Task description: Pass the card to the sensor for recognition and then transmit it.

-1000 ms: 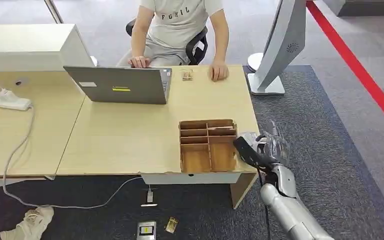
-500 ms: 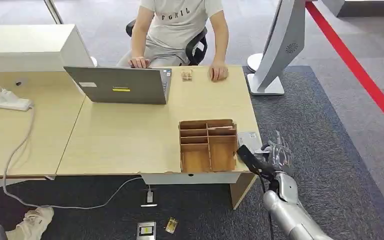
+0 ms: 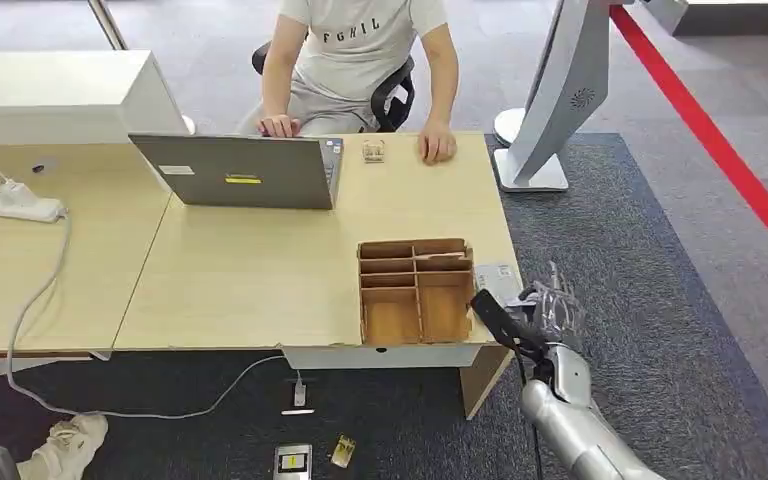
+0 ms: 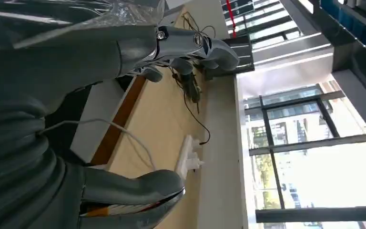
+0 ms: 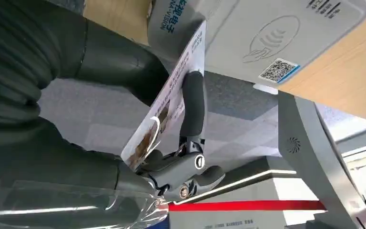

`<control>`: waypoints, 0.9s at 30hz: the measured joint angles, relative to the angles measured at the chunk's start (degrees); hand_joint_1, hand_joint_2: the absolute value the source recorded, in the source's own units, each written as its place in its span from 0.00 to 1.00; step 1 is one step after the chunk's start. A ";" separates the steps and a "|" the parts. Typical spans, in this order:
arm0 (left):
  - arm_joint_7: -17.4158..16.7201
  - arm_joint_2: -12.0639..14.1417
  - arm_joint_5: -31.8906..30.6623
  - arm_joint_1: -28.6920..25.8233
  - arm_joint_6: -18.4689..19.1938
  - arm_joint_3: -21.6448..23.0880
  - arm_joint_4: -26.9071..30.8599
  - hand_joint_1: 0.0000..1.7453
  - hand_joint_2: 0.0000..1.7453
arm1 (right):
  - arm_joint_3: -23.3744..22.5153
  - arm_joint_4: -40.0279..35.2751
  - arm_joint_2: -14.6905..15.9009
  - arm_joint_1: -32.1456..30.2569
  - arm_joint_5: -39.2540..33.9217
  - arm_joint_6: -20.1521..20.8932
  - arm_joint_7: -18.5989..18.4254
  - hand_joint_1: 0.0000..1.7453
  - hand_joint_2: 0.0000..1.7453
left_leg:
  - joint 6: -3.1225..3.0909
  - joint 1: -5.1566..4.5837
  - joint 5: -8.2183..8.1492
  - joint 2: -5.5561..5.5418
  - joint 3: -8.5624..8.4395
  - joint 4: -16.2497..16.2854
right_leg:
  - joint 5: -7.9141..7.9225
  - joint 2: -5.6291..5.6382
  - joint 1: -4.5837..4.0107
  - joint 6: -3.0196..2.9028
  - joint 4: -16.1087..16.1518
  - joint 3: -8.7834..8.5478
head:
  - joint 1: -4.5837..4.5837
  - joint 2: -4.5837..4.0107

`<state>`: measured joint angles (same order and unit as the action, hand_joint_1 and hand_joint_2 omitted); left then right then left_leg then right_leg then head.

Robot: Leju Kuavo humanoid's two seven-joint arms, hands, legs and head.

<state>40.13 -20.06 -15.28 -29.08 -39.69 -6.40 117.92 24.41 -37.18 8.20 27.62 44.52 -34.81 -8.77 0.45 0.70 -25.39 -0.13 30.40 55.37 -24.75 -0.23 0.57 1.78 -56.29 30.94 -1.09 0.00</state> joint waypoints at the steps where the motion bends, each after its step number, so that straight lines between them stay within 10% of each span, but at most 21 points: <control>1: 0.00 0.00 0.00 0.00 0.02 0.00 0.00 0.00 1.00 | 0.00 -0.09 -0.18 0.03 0.00 -0.38 0.43 1.00 1.00 | 0.00 0.00 0.00 0.00 0.00 0.00 | 0.00 0.00 0.00 0.00 0.00 0.00 | 0.00 0.00; 11: 0.00 0.00 3.93 0.11 0.00 -0.22 -0.04 0.00 1.00 | 0.02 -3.13 -1.29 1.19 3.11 -3.33 1.25 1.00 1.00 | 0.00 0.00 0.00 0.00 0.11 0.00 | 0.00 -0.01 0.00 0.00 -0.03 0.09 | 0.00 0.00; 27: 0.00 0.00 3.54 0.70 0.02 0.87 0.15 0.00 1.00 | 0.07 -11.70 0.94 6.16 18.19 2.38 -11.12 1.00 1.00 | 0.00 -0.01 0.00 -0.01 0.12 0.02 | 0.01 0.00 0.01 0.00 -0.02 0.13 | 0.00 0.00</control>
<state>40.13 -20.06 -11.74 -28.37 -39.67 -5.53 118.07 24.48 -48.88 9.14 33.79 62.71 -32.43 -19.89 0.45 0.68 -25.39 -0.14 30.52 55.39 -24.74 -0.23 0.59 1.78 -56.31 31.08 -1.09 0.00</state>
